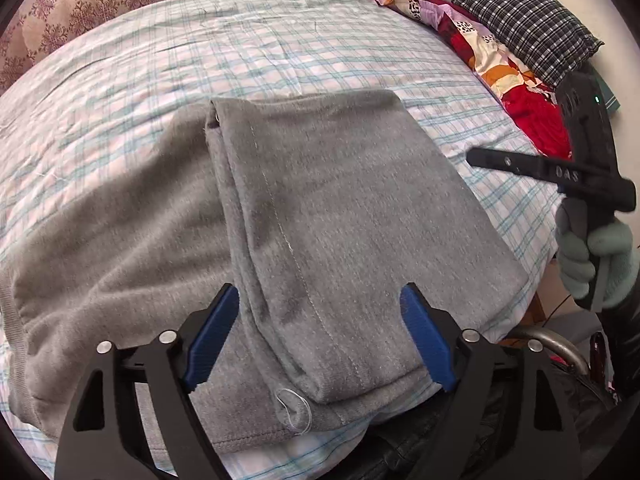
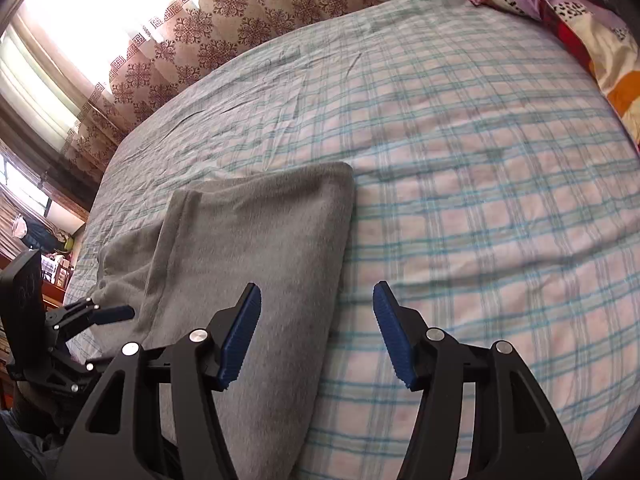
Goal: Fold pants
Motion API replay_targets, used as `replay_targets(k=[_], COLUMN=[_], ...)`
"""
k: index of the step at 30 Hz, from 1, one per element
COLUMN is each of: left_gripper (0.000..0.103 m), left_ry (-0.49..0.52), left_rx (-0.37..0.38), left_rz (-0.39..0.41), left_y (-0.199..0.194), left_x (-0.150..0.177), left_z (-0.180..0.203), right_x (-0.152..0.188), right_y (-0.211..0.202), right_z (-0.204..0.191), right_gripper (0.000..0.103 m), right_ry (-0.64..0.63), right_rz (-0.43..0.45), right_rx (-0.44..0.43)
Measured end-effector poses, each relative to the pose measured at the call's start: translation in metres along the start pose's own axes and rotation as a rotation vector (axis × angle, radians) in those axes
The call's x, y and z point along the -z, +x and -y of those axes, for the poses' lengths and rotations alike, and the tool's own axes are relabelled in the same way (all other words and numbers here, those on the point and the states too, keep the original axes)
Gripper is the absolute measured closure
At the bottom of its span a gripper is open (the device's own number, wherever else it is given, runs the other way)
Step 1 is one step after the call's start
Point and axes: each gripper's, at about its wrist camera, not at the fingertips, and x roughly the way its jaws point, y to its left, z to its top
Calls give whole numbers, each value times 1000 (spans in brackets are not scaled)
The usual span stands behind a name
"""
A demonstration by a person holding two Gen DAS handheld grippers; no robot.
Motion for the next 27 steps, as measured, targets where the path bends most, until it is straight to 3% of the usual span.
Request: replay_targets(k=[8,12,17,20,22,27], left_gripper=[17,17,17,17,17,17], left_ry=[5,11,-30,-45,-37,-9], left_rx=[3,49,108,112,107,88], left_rz=[40,12,-40,-74,-93,-147], left_y=[-9,7,31,48,58,82], left_x=[-34,-50,-75,-90,-98,-116], left_z=[21,38,49,56,63,81], right_x=[60,69,73,75,76,72], right_y=[-15,-10,-1,4,6,2], right_z=[11,7,5,1,1,-14], right_gripper=[44,44,44,54,68,77], right_ry=[115,137,176,160,171,116], right_rz=[-84,-132,-168,-185,-195,-152], right_rx=[-127,-131,-203,-186,-220,-215])
